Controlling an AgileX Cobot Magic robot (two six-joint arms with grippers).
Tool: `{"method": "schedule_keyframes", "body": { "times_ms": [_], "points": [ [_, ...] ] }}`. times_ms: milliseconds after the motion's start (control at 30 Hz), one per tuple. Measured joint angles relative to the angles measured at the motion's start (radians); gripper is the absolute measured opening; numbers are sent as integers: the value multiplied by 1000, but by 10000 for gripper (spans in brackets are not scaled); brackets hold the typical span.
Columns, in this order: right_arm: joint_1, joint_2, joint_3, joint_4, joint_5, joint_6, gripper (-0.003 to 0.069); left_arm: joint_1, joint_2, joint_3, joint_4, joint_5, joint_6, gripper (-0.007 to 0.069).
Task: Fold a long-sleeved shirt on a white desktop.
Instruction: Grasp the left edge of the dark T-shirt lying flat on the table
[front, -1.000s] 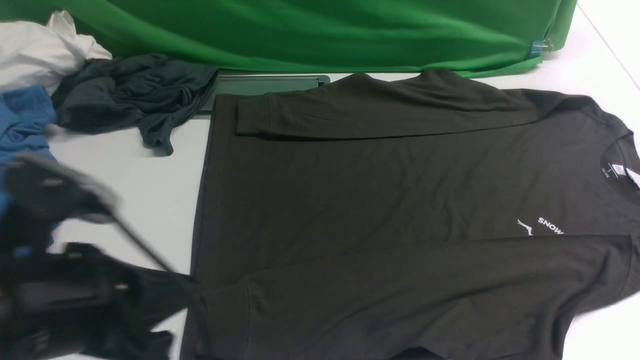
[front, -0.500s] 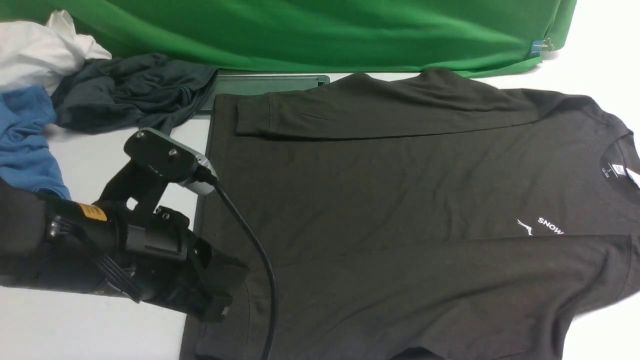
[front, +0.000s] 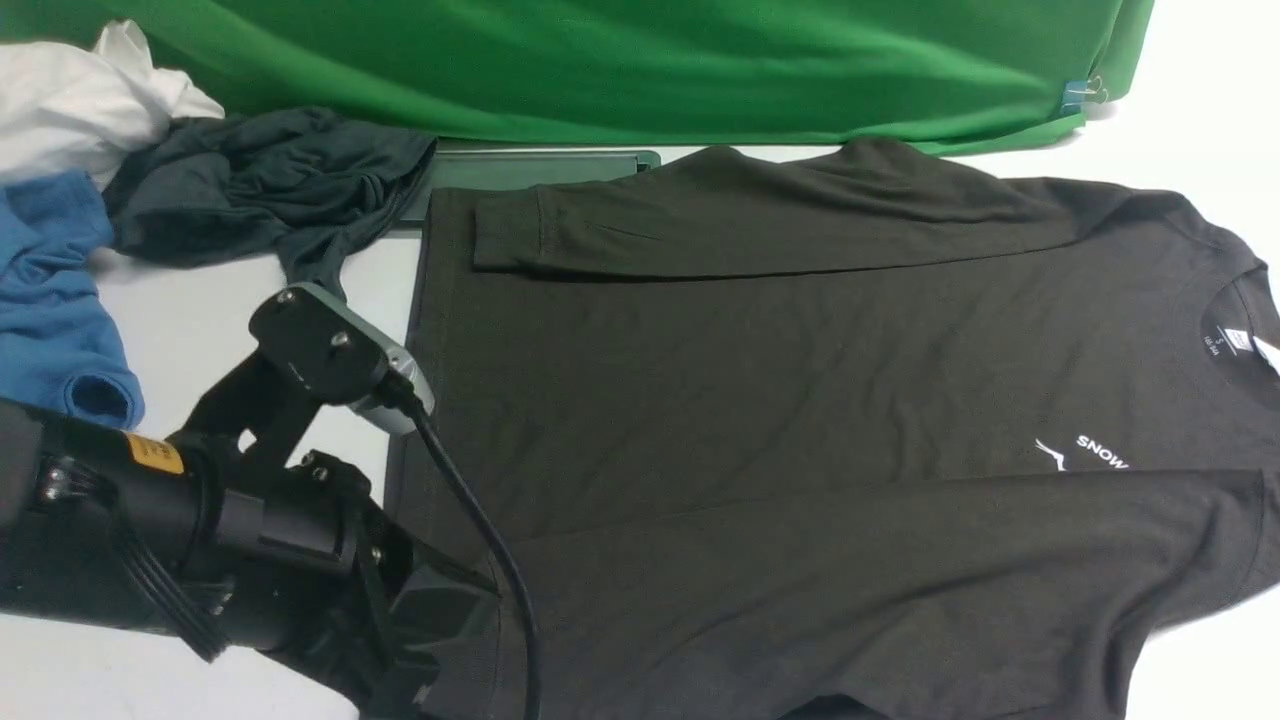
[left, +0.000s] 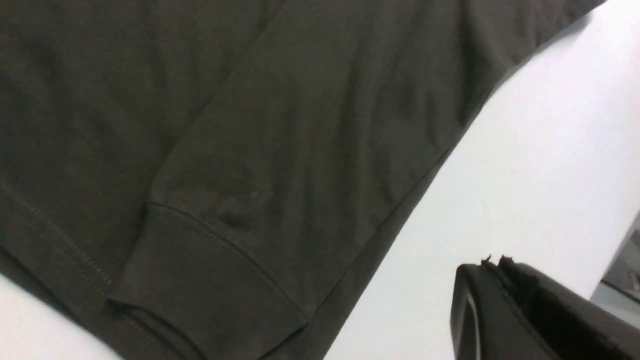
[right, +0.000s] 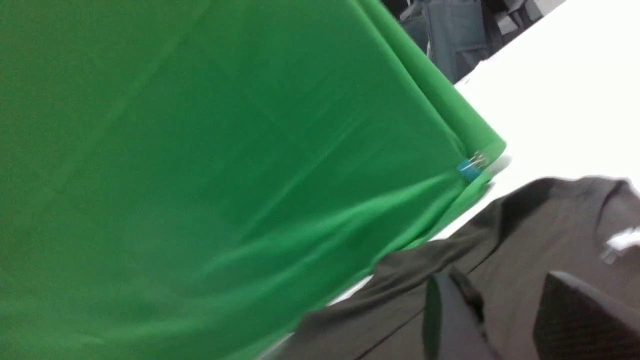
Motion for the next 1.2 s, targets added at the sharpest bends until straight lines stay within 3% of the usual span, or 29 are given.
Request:
{"method": "schedule_keyframes", "body": {
  "times_ms": [133,300,367,500,633,767,867,1067,1200],
  "points": [
    [47,43,-121,10,227,-23,235,-2,0,0,-17,-2,0,20],
    [178,243,-418,1,589,-306,235,-56,27,-12,-6,-7,0,20],
    [234,353,-538,-2,726,-489,235,-107,51,-27,30,-5,-1,20],
    [310,480,-689,-10,871,-679,238,-136,102,-49,71,-5,-10,20],
    [357,562,-790,-11,989,-737,238,-140,179,-61,165,-6,-49,31],
    [369,590,-860,-13,1099,-791,239,-140,268,-62,289,-43,-129,90],
    [369,591,-879,-13,1142,-827,240,-140,354,-64,397,-125,-172,202],
    [369,591,-879,-15,1154,-848,240,-140,472,-69,488,-283,-180,385],
    [369,591,-879,-15,1155,-848,240,-107,527,-88,495,-299,-180,391]
  ]
}}
